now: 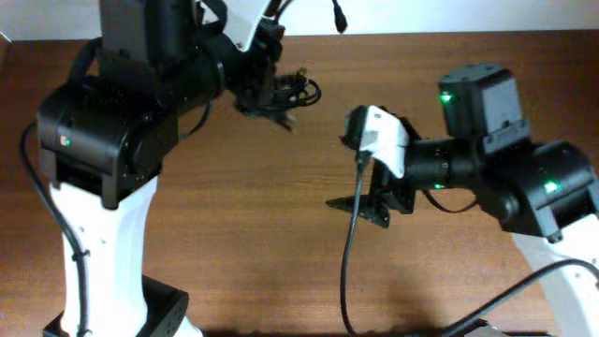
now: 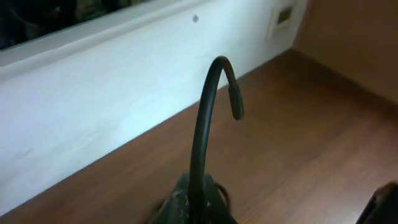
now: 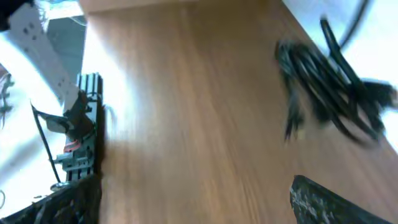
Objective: Untangle cables
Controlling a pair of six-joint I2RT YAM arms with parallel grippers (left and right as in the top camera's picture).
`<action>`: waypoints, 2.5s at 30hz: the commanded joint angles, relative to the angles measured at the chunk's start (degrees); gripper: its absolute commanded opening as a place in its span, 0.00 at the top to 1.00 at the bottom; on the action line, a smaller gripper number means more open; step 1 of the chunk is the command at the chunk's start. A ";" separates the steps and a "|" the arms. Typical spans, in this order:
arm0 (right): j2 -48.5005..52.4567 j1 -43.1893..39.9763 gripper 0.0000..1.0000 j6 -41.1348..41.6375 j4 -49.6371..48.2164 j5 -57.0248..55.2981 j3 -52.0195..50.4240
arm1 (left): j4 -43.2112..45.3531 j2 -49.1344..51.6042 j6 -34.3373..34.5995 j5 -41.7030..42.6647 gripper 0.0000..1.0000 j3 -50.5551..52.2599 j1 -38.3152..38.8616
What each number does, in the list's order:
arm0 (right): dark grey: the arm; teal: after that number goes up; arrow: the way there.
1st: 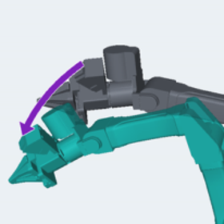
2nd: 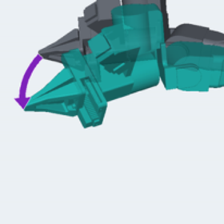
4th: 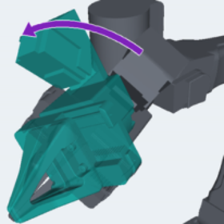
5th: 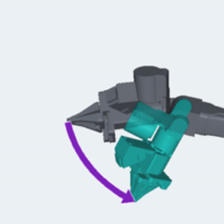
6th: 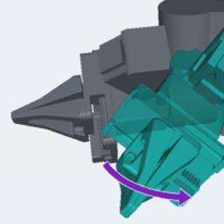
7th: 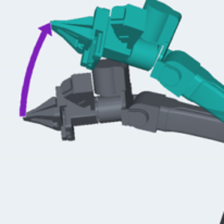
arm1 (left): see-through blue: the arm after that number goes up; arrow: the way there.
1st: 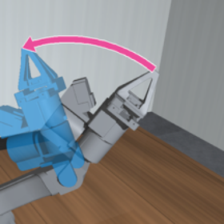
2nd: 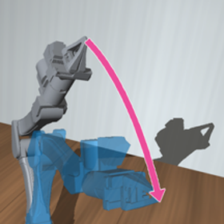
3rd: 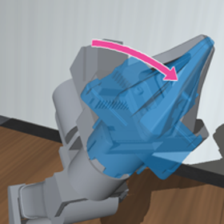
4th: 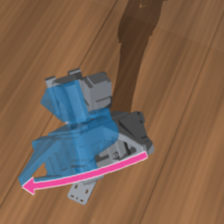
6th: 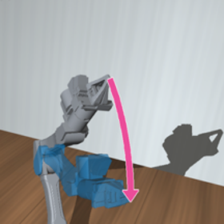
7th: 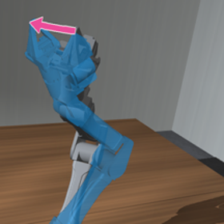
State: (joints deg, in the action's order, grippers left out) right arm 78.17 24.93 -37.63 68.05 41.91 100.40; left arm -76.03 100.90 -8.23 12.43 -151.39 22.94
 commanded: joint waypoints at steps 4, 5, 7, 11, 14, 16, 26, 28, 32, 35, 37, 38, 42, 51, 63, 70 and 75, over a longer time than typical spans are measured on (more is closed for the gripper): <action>7.65 2.89 0.05 -4.15 -6.58 1.01 0.66 | 2.75 -10.38 5.68 -0.44 1.00 -0.33 -0.98; 7.78 2.93 0.11 -4.15 -7.21 0.98 0.66 | 2.73 -11.34 5.68 -0.42 1.00 -0.33 -0.98; 7.76 3.28 0.24 -4.13 -8.09 0.98 0.66 | 2.71 -12.26 5.68 -0.24 1.00 -0.33 -0.98; 7.41 3.93 0.13 -4.15 -10.25 0.96 1.07 | 1.81 -11.96 5.68 -0.26 1.00 -0.31 -0.98; 6.51 3.93 0.13 -4.15 -12.44 -2.29 3.56 | 1.84 -11.67 5.66 -0.24 1.00 -0.31 -0.98; 6.58 4.00 0.17 -4.11 -12.33 -2.21 3.54 | 1.86 -11.67 5.68 -0.24 1.00 -0.31 -0.98; 6.73 10.16 0.96 -3.45 -13.66 -10.10 3.54 | 1.36 -11.63 5.66 -0.81 1.00 -0.31 -1.01; 6.19 1.95 0.96 2.45 -13.51 -14.78 3.54 | -1.53 -12.07 8.92 -14.53 1.00 -0.33 -2.40; 5.09 -26.01 0.96 15.50 -12.98 -12.17 3.54 | -3.34 -16.72 10.80 -20.24 1.00 -0.33 -20.09; 5.11 -40.50 0.96 17.16 -10.62 -10.75 3.54 | -5.97 -16.87 10.86 -20.22 1.00 -0.15 -32.61; 5.11 -45.31 0.96 17.22 -9.75 -12.52 3.54 | -6.01 -15.65 11.52 -20.17 1.00 0.48 -37.35; 5.11 -47.21 0.96 18.95 -9.99 -10.51 3.54 | -6.43 -15.04 11.87 -17.18 1.00 0.81 -39.58; 5.05 -39.71 0.96 18.86 -7.58 -8.50 3.54 | -4.00 -12.04 8.61 7.34 1.00 0.98 -36.74; -0.98 -19.28 0.96 18.69 -6.43 -16.33 3.56 | -5.16 1.29 5.79 11.74 1.00 0.98 -14.67; -12.07 -19.32 0.01 23.32 -5.88 -26.58 3.54 | -9.97 15.34 -1.16 8.76 0.01 3.19 -0.79; -7.67 -19.30 0.01 24.48 -2.27 -25.90 3.54 | -18.53 10.43 -0.63 -4.98 0.01 2.71 -0.81; -5.51 -19.32 0.01 29.59 -2.43 -25.90 3.54 | -16.65 11.28 33.33 -23.34 0.01 16.92 1.03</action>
State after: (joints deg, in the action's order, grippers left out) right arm 72.95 5.52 -9.76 65.80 15.88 103.28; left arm -94.48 112.01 4.08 5.50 -141.99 22.39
